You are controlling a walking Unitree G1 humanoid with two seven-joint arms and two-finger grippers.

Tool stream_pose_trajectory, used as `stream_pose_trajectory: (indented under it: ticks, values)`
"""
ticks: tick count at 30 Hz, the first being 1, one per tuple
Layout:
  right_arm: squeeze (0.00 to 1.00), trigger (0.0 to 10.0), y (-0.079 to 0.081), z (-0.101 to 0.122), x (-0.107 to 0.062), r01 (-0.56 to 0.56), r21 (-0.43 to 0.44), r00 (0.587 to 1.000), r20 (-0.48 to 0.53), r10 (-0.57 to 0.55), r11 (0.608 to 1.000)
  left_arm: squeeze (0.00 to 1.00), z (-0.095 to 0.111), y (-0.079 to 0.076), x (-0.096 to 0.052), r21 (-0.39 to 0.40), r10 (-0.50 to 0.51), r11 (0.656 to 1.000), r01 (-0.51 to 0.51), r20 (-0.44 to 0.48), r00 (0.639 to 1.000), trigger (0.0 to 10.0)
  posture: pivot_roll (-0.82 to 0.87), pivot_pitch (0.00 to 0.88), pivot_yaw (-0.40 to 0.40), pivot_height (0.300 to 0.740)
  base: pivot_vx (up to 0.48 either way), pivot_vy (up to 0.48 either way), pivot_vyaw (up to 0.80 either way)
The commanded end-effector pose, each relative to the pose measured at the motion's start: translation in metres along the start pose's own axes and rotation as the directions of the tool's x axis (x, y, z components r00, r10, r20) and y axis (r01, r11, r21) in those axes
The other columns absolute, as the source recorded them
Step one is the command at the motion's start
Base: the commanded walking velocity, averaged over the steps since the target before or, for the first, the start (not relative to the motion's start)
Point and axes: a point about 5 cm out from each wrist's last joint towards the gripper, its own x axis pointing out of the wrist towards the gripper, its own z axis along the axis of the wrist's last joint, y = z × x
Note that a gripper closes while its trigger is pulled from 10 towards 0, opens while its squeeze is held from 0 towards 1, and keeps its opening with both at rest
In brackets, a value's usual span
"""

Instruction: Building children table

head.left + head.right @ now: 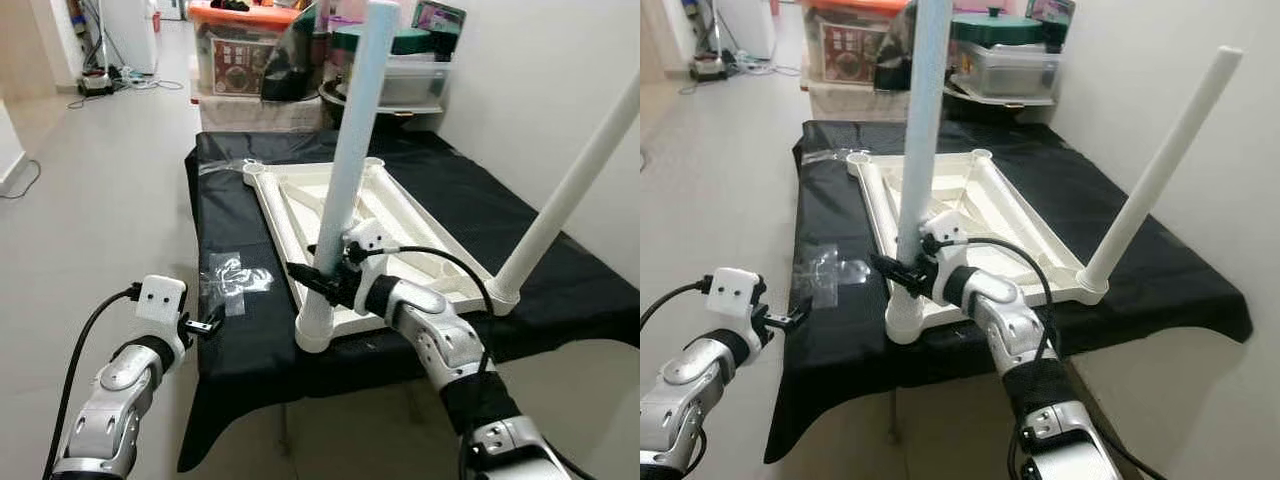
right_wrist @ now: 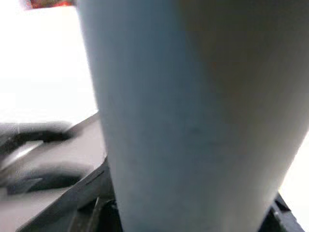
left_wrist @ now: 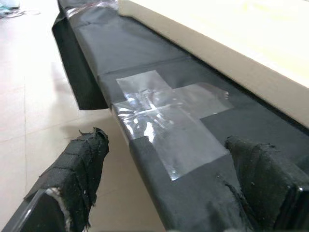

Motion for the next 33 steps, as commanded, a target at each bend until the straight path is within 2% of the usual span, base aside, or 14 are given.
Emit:
stream_pose_trajectory:
  ticks: [1, 2, 4, 5, 7, 15, 16, 19, 20, 24, 25, 26, 29, 33]
  values:
    - [0.00, 0.0, -0.051, -0.017, -0.020, 0.457, 0.056, 0.885, -0.132, -0.447, 0.888, 0.00, -0.002, -0.002, -0.002, 0.001, -0.007, 1.000, 0.007, -0.008, 1.000, 10.0, 0.11, 0.000, -0.142, 0.740, 0.000, 0.000, 0.00]
    - [0.00, 0.0, -0.051, -0.017, -0.020, 0.457, 0.056, 0.885, -0.132, -0.447, 0.888, 0.00, -0.002, -0.002, -0.002, 0.001, -0.007, 1.000, 0.007, -0.008, 1.000, 10.0, 0.11, 0.000, -0.142, 0.740, 0.000, 0.000, 0.00]
    - [0.00, 0.0, -0.066, -0.024, -0.031, 0.634, 0.060, 0.767, -0.178, -0.617, 0.771, 0.00, -0.002, -0.003, -0.002, 0.002, -0.008, 1.000, 0.008, -0.010, 1.000, 10.0, 0.11, 0.000, -0.137, 0.740, 0.000, 0.000, 0.00]
    - [0.00, 0.0, -0.069, -0.034, -0.043, 0.764, 0.061, 0.638, -0.220, -0.738, 0.642, 0.00, -0.002, -0.004, -0.002, 0.002, -0.011, 1.000, 0.011, -0.010, 1.000, 10.0, 0.11, 0.000, -0.136, 0.740, 0.000, 0.000, 0.00]
    - [0.00, 0.0, -0.059, -0.047, -0.053, 0.848, 0.047, 0.522, -0.252, -0.815, 0.528, 0.00, -0.002, -0.005, -0.002, 0.001, -0.019, 1.000, 0.019, -0.011, 1.000, 10.0, 0.10, 0.000, -0.122, 0.740, 0.000, 0.000, 0.00]
    - [0.00, 0.0, -0.017, -0.038, -0.030, 0.797, 0.074, 0.599, -0.222, -0.769, 0.599, 0.00, 0.000, -0.008, 0.000, 0.006, -0.037, 0.999, 0.037, -0.012, 0.999, 10.0, 0.10, 0.000, -0.114, 0.740, 0.000, 0.000, 0.00]
    - [0.00, 10.0, -0.013, -0.038, -0.023, 0.778, 0.083, 0.623, -0.237, -0.746, 0.623, 0.00, 0.001, -0.009, 0.001, 0.006, -0.037, 0.999, 0.037, -0.011, 0.999, 10.0, 0.10, 0.000, -0.115, 0.740, 0.000, 0.000, 0.00]
    - [0.00, 10.0, -0.008, -0.034, -0.015, 0.725, 0.150, 0.687, -0.228, -0.690, 0.672, 0.00, 0.000, -0.008, 0.001, 0.005, -0.036, 0.999, 0.036, -0.011, 0.999, 10.0, 0.09, 0.000, -0.115, 0.740, 0.000, 0.000, 0.00]
    - [1.00, 10.0, -0.009, -0.029, -0.016, 0.715, 0.173, 0.699, -0.190, -0.690, 0.677, 0.00, -0.001, -0.008, 0.000, 0.004, -0.035, 0.999, 0.036, -0.012, 0.999, 10.0, 0.09, 0.000, -0.120, 0.740, 0.000, 0.000, 0.00]
    - [1.00, 10.0, -0.006, -0.009, -0.013, 0.577, 0.252, 0.813, -0.089, -0.575, 0.777, 0.00, -0.002, -0.007, -0.001, 0.001, -0.031, 1.000, 0.031, -0.015, 0.999, 10.0, 0.09, 0.000, -0.123, 0.740, 0.000, 0.000, 0.00]
    - [0.00, 10.0, -0.001, 0.002, -0.012, 0.487, 0.266, 0.867, -0.029, -0.498, 0.832, 0.00, -0.003, -0.006, -0.001, -0.001, -0.029, 1.000, 0.029, -0.015, 0.999, 10.0, 0.09, 0.000, -0.123, 0.740, 0.000, 0.000, 0.00]
    - [0.00, 10.0, 0.010, 0.014, -0.010, 0.336, 0.249, 0.932, 0.047, -0.358, 0.908, 0.00, -0.003, -0.006, -0.002, -0.001, -0.027, 1.000, 0.027, -0.015, 1.000, 10.0, 0.09, 0.000, -0.124, 0.740, 0.000, 0.000, 0.00]
    - [0.00, 10.0, 0.033, 0.028, -0.013, 0.048, 0.190, 0.986, 0.145, -0.076, 0.981, 0.00, -0.003, -0.005, -0.001, -0.002, -0.026, 1.000, 0.025, -0.015, 1.000, 10.0, 0.09, 0.000, -0.123, 0.740, 0.000, 0.000, 0.00]
    - [0.00, 10.0, 0.051, 0.016, -0.013, -0.175, 0.065, 0.980, 0.106, 0.167, 0.983, 0.00, -0.002, -0.006, 0.000, -0.001, -0.029, 1.000, 0.029, -0.012, 1.000, 10.0, 0.11, 0.000, -0.131, 0.740, 0.000, 0.000, 0.00]
